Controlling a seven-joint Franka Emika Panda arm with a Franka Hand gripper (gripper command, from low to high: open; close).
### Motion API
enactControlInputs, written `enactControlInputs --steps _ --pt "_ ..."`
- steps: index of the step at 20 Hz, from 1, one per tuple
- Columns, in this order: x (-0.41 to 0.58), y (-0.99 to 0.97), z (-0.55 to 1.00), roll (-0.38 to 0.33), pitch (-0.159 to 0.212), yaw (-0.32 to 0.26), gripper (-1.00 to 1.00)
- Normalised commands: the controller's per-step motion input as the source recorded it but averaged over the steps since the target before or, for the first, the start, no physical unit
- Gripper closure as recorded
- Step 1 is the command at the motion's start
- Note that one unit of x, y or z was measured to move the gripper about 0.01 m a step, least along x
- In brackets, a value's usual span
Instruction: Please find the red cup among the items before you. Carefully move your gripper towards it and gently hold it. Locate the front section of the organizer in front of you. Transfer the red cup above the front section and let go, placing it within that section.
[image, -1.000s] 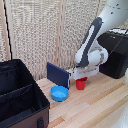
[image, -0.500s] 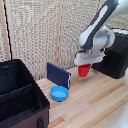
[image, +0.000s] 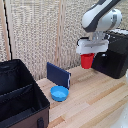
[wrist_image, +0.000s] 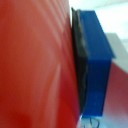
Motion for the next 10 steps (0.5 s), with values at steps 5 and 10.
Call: enactControlInputs --steps 5,10 --pt "0.269 0.85 0.45 0.098 0.172 0.018 1.00" --pt "0.241 0.89 0.47 0.030 0.071 0.000 1.00"
